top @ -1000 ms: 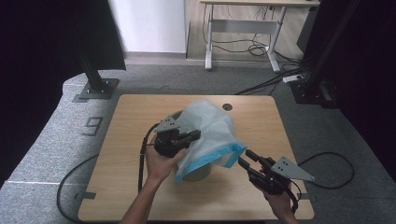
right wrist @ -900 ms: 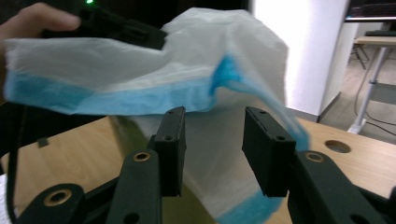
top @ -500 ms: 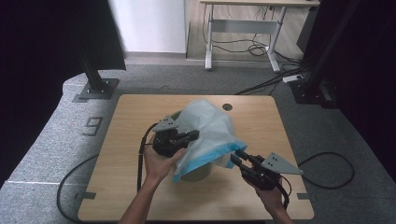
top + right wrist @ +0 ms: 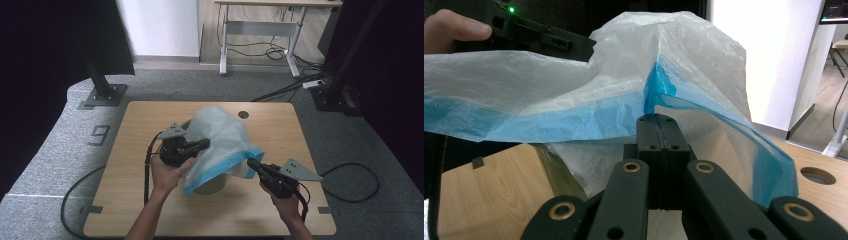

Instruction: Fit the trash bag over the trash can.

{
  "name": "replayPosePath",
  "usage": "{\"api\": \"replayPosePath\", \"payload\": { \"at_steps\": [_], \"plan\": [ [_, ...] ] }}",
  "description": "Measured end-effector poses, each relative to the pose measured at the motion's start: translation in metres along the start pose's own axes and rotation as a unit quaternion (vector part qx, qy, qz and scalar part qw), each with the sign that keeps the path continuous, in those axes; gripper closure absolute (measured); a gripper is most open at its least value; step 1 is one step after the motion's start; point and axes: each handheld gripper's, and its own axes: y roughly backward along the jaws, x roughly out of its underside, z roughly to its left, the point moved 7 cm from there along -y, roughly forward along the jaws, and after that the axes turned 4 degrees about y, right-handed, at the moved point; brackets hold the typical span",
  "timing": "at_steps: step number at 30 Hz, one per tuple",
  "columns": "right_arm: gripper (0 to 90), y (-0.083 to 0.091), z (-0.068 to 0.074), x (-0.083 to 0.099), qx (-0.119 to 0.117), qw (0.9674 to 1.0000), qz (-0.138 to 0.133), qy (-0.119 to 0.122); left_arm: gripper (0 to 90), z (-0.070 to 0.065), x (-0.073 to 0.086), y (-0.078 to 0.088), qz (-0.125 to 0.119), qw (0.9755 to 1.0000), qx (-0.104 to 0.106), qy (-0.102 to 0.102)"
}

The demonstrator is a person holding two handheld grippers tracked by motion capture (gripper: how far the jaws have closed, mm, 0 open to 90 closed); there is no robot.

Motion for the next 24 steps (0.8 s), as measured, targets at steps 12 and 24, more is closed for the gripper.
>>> {"api": "replayPosePath", "payload": {
  "at_steps": [12,24],
  "plan": [
    [79.7,0.003,0.002,-0.002,-0.005,1.0000,-0.005,-0.002,89.9,0.003,0.000,0.003,-0.003,1.0000,0.003,0.006],
    [70.2,0.014,0.003,-0.007,0.012,0.9998,-0.014,0.011,89.9,0.004,0.000,0.003,-0.003,1.0000,0.003,0.008]
  ]
}}
